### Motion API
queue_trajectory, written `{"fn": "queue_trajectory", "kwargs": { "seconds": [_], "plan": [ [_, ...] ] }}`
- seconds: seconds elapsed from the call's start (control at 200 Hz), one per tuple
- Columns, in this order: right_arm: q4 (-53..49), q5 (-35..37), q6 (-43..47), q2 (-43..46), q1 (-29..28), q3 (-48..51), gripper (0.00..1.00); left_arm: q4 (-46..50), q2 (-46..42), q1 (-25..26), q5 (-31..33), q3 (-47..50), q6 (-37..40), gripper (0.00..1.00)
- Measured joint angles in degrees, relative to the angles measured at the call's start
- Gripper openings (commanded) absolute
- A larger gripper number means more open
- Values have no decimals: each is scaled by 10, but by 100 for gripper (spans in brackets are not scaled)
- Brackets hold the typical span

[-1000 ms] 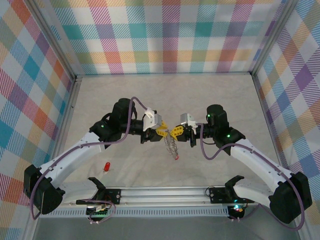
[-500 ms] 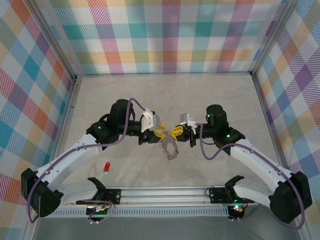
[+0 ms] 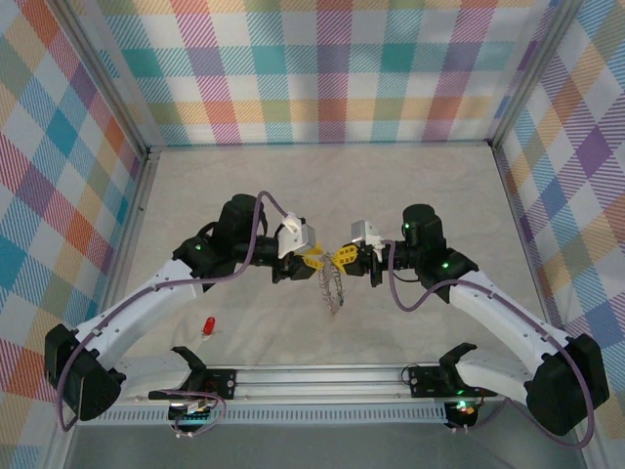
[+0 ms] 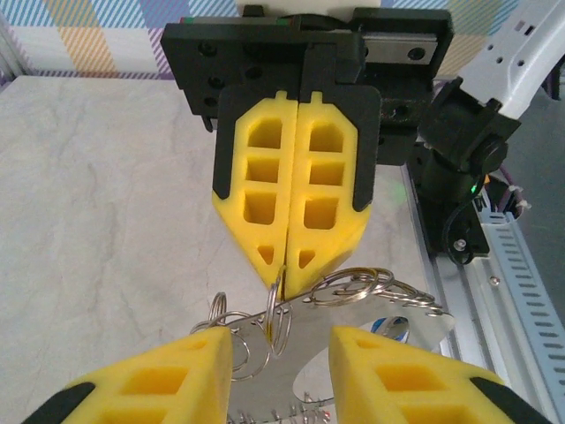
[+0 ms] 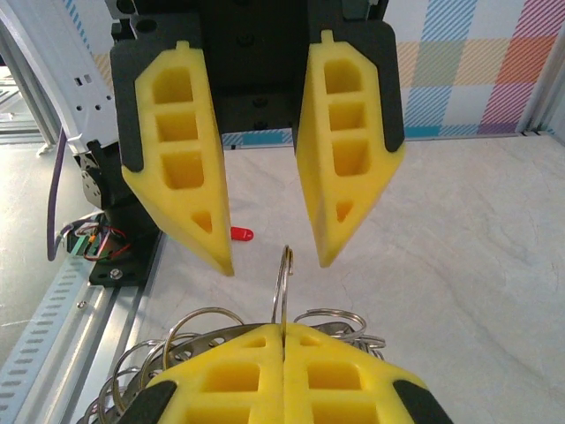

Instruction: Put the keys on the keyring

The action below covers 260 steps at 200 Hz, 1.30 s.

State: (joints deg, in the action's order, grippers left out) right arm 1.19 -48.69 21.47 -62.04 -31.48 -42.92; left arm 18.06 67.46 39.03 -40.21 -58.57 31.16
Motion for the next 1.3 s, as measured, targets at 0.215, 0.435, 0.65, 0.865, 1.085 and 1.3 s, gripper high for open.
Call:
{"fn": "queue_trajectory", "kwargs": {
  "seconds": [0.215,0.435,0.65,0.865,1.085,1.3],
  "plan": [
    [1,0,0,-3,0,0,0,0,18,7,7,-6,5,19],
    [3,0,0,-3,0,0,0,7,23,8,2,-10,19,0],
    [-2,-1,1,-3,0,-3,25,26,22,10,4,-14,45,0],
    [-26,9,13,3,0,-12,47,90,23,10,28,-51,71,0],
    [-31,48,-43,51,0,-12,69,106,24,10,90,-73,35,0],
    [-40,56,-116,85,-1,-12,71,107,25,10,117,-73,-6,0]
  ]
}}
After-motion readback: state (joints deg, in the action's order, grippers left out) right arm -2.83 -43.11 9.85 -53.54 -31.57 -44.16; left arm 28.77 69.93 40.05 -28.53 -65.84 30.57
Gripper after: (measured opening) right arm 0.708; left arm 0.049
